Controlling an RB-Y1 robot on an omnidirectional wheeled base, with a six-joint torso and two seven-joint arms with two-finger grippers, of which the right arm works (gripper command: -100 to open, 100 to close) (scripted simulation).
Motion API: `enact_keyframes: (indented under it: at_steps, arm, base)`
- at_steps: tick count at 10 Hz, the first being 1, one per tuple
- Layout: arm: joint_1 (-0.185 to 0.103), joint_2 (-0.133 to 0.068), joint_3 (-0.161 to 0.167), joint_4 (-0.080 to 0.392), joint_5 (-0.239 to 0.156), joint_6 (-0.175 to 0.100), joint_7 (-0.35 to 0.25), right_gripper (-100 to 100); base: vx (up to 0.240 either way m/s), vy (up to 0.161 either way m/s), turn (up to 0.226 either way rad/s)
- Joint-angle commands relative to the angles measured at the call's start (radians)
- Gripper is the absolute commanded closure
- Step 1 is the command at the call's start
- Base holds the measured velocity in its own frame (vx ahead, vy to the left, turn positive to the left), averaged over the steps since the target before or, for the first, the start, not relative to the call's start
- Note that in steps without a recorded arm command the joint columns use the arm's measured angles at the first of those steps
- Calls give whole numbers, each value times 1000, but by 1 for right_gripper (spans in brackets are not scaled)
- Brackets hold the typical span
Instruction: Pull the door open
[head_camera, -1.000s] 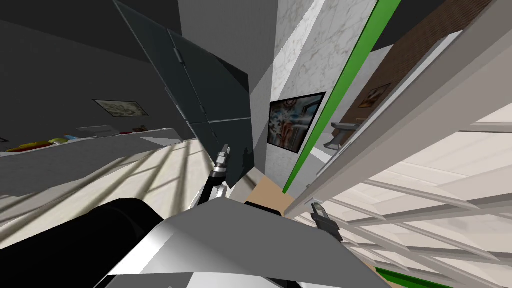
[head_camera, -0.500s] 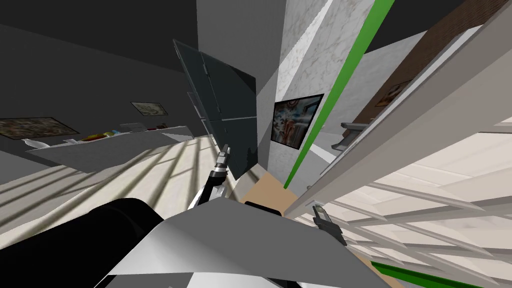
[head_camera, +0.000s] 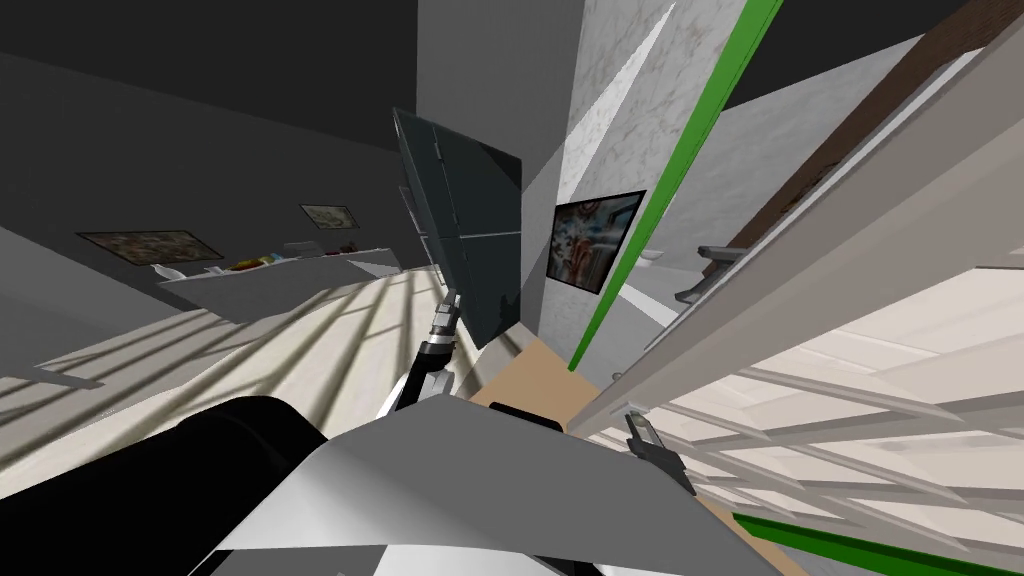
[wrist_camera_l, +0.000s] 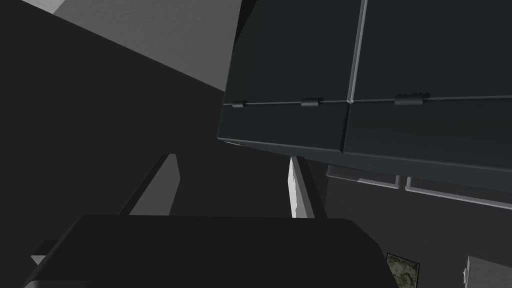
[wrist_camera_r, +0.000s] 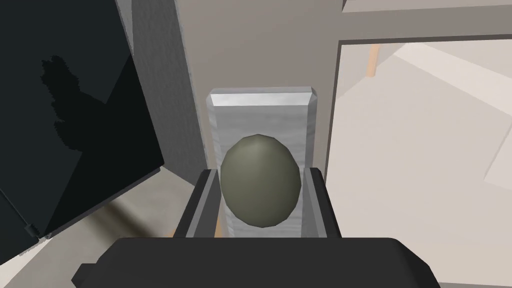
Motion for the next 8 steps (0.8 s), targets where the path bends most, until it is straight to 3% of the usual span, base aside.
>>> enact_keyframes:
  at_steps: [1,7,8]
  arm:
    - [-3,-4,6,11,5,-12,-11,100]
    - [-23,-20,27,57,26,-53,-53,100]
    - [-23,-17,28,60,26,-45,-51,100]
  base:
    - [-225,-4,151]
    - [-250,-48,141]
    - [-91,-27,34]
